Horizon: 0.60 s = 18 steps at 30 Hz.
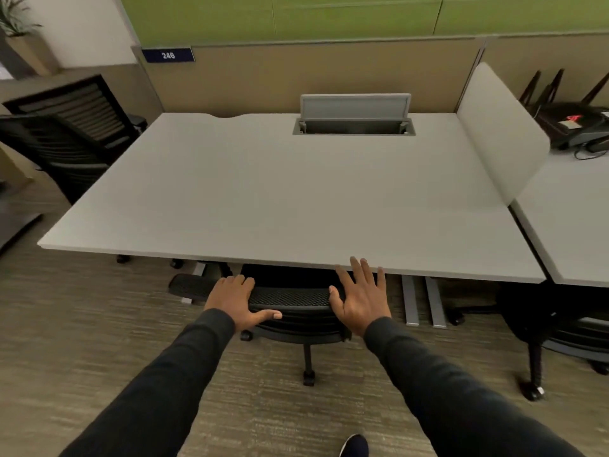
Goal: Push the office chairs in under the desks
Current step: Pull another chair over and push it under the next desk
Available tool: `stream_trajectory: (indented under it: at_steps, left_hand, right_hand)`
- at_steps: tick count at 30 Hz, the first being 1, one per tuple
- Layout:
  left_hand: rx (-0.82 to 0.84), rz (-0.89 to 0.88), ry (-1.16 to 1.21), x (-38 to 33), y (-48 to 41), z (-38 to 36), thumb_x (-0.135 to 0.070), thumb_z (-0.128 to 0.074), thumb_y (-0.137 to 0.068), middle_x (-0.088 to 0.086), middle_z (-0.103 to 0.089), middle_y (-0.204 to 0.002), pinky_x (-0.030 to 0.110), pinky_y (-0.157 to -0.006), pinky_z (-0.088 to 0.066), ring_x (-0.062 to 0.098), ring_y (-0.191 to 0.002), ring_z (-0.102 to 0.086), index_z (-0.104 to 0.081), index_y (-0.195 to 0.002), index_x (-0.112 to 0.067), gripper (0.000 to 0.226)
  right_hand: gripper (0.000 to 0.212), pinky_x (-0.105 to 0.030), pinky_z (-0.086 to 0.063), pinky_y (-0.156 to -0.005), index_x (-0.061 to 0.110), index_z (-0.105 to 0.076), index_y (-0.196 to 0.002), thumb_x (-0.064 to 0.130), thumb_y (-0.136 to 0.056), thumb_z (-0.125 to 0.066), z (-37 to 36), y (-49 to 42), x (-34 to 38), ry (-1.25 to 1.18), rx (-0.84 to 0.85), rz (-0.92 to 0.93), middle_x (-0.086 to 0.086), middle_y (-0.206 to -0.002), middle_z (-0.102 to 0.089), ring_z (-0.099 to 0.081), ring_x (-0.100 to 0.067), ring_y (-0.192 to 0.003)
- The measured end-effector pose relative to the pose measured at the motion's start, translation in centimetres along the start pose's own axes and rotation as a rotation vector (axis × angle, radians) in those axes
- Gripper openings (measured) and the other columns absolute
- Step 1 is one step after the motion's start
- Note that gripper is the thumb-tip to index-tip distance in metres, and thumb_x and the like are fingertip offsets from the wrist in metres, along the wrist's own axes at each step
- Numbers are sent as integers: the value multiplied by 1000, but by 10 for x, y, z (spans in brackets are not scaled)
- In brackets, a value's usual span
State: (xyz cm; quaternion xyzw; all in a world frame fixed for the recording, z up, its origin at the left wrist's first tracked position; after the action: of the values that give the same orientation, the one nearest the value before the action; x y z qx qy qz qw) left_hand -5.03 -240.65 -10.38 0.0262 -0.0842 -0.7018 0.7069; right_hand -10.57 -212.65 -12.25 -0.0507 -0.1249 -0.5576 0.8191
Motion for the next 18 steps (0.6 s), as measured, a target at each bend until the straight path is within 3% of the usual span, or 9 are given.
stream_trajectory:
  at_steps: [4,7,9,11,14,18]
  left_hand:
    - [50,-29,30,8,-24,3,-106,-19,-53,3,-58,-113,37,-95,-41,23,-103,-53,-55,-123,-20,117]
    - [98,-42,44,30,-42,6,-103,-34,-54,-1,-60,-116,38,-98,-42,22,-107,-57,-57,-122,-24,107]
    - [137,10,17,52,-49,4,-91,-50,-61,-2,-60,-117,40,-100,-42,22,-108,-58,-56,-120,-27,88]
    - [149,77,-44,76,-52,0,-62,-62,-74,-1,-59,-120,42,-102,-41,23,-111,-57,-53,-121,-26,60]
    - [152,135,-122,102,-51,-6,-31,-63,-80,1,-56,-123,41,-100,-40,22,-114,-53,-49,-125,-25,48]
    - [169,80,-147,114,-54,-9,-25,-62,-81,0,-55,-123,40,-95,-41,22,-113,-52,-47,-124,-25,46]
  right_hand:
    - [75,-57,0,-123,29,-30,-156,65,-93,-12,0,-19,-3,-19,26,-31,-13,-167,-20,-9,-32,-155]
    - [68,-54,-19,-121,27,-39,-151,63,-96,-22,2,-33,-6,-18,27,-61,-13,-160,-34,-27,-33,-149]
    - [64,-48,-38,-108,24,-50,-142,61,-96,-25,4,-41,-7,-17,30,-76,-13,-145,-50,-46,-33,-133]
    - [63,-40,-48,-88,21,-59,-127,61,-95,-24,5,-46,-8,-37,37,-76,-11,-121,-60,-57,-30,-111]
    - [64,-34,-44,-72,22,-62,-116,63,-90,-20,5,-49,-11,-82,42,-76,-6,-106,-58,-55,-24,-98]
    - [57,-32,-41,-72,22,-63,-112,61,-91,-26,6,-53,-7,-138,37,-64,-2,-100,-54,-49,-19,-89]
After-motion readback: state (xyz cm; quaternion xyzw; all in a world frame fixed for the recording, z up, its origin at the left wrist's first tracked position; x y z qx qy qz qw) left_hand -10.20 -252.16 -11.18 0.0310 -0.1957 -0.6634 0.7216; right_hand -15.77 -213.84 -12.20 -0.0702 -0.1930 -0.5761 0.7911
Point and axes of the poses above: each hand's wrist, its own y-axis away from the middle knuckle, its own z-axis out of the back of the hand, x = y × z, the point moved 3 cm from there along -y, towards the middle knuckle
